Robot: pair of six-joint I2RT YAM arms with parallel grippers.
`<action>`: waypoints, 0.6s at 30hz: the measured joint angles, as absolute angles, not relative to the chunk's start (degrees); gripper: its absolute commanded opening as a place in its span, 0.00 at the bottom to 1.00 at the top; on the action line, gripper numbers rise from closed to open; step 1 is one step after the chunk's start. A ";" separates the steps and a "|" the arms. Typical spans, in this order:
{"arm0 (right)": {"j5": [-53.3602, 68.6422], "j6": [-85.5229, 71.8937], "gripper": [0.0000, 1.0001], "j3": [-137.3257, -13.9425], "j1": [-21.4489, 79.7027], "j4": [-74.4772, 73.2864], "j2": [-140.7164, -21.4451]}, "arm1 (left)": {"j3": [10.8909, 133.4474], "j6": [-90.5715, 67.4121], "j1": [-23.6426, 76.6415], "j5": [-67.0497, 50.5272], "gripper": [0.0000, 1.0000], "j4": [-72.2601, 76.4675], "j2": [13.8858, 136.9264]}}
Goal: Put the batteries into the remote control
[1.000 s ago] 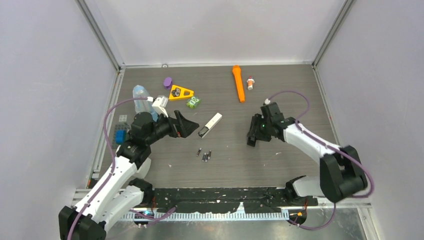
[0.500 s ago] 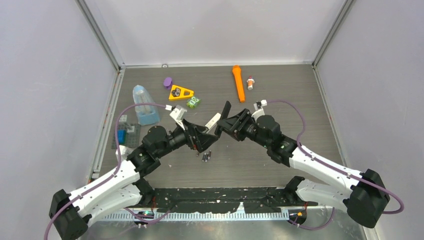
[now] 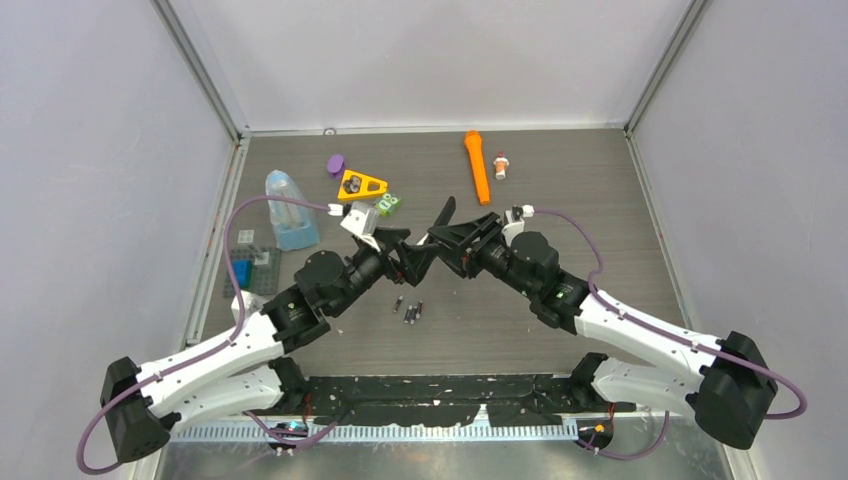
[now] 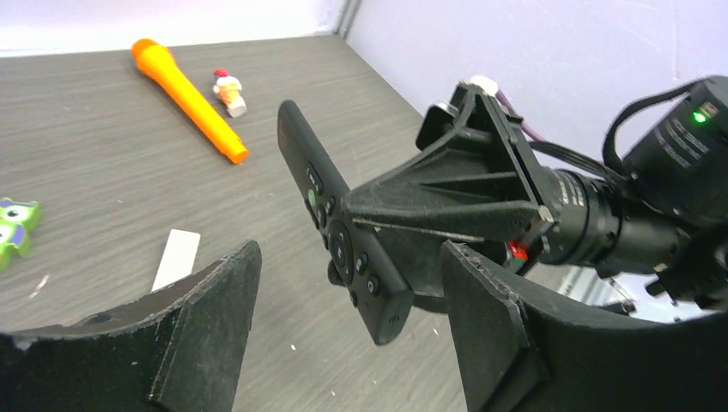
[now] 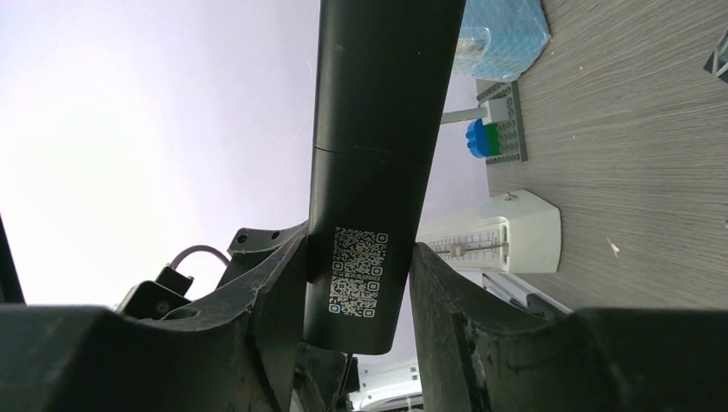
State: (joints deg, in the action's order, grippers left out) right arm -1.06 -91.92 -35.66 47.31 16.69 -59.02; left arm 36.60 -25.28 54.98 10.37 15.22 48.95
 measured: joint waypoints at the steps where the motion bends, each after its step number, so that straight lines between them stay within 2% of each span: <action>1: -1.08 -92.44 0.33 -36.05 47.31 16.64 -59.40 | 37.41 -25.02 55.16 11.46 0.72 15.14 49.82; 5: -1.50 -94.24 0.33 -37.23 47.46 15.75 -60.01 | 39.31 -24.99 55.59 13.98 0.64 14.79 52.03; 13: -2.48 -95.83 0.34 -38.89 47.51 12.97 -60.01 | 39.42 -24.51 55.83 14.31 0.64 14.33 52.51; 18: -2.44 -96.09 0.34 -39.53 47.51 11.03 -60.01 | 39.59 -22.87 55.83 13.41 0.56 14.09 52.73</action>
State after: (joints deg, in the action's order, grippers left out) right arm -2.44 -96.09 -39.53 47.51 11.03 -60.01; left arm 39.59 -22.87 55.83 13.41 14.09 52.73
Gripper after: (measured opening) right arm 0.496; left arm 0.609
